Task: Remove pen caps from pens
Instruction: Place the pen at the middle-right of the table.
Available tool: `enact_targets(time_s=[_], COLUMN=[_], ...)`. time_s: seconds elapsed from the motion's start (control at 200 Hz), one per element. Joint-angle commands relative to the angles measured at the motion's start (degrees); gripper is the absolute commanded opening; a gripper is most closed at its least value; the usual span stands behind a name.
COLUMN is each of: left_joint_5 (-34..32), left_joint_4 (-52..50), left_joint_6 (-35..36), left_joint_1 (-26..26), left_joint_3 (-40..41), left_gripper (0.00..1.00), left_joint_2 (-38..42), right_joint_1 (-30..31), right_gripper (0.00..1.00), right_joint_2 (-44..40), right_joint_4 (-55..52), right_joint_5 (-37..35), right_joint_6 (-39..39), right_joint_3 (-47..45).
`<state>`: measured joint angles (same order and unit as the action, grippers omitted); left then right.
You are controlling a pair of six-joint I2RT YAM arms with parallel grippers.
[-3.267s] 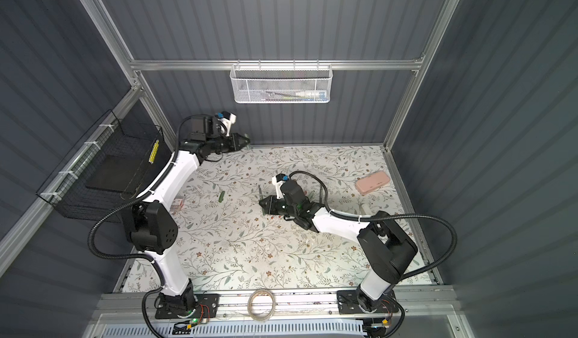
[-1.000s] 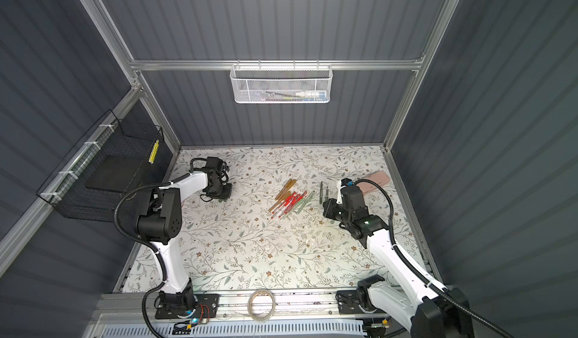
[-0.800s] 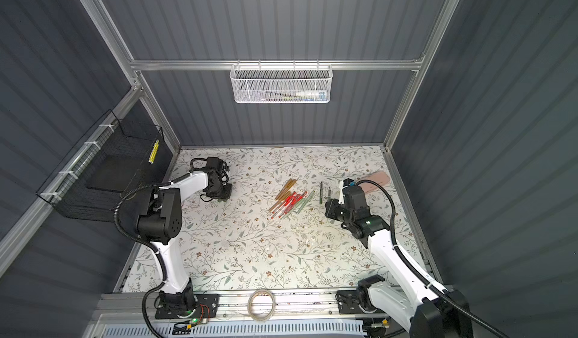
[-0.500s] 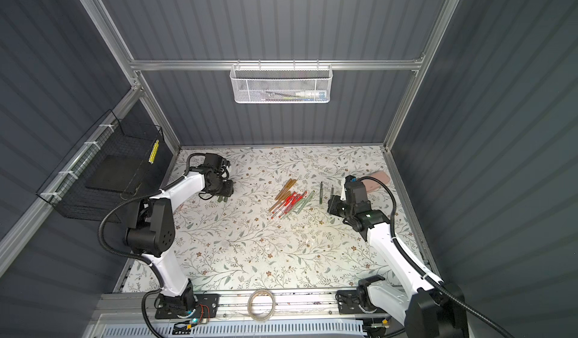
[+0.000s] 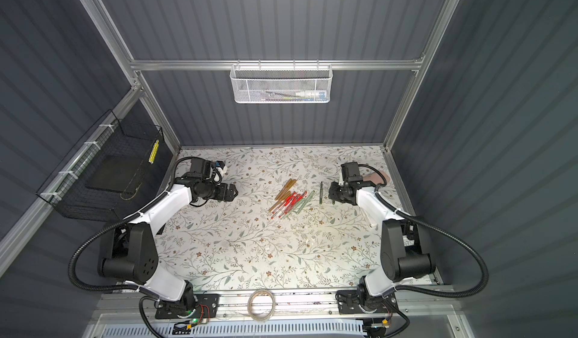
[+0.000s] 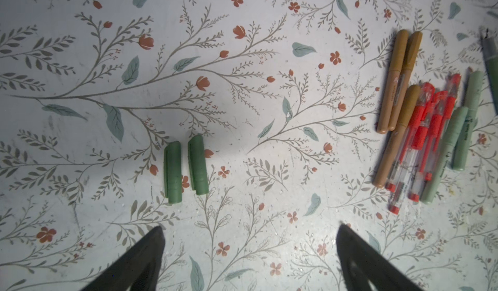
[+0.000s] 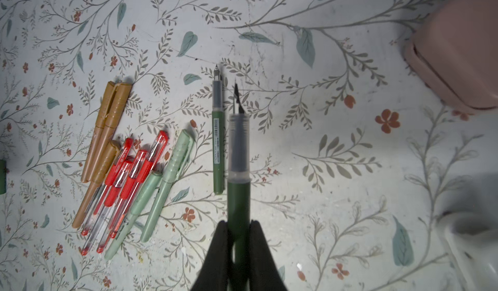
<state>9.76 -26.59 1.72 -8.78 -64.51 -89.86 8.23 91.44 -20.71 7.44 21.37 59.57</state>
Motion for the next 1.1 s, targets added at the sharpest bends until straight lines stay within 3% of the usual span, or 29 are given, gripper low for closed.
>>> enact_targets(time_s=[0.0, 0.365, 1.091], left_joint_5=[5.1, 8.7, 8.7], left_joint_4=[2.2, 4.1, 4.4], left_joint_6=[-1.6, -3.2, -3.5], left_joint_1=[2.6, 6.7, 7.5], left_joint_3=[1.3, 3.2, 3.0], left_gripper=[1.00, 1.00, 1.00], left_joint_2=[2.5, 5.0, 4.7], right_joint_1=[-0.1, -0.1, 2.1], right_gripper=[0.00, 0.00, 0.03], right_joint_2=[4.1, 16.2, 23.9], right_joint_4=[-2.6, -4.2, -11.3], right_joint_5=[-0.4, -3.8, -7.5], right_joint_6=[-1.3, -0.4, -2.8], right_joint_3=[3.8, 11.6, 20.3])
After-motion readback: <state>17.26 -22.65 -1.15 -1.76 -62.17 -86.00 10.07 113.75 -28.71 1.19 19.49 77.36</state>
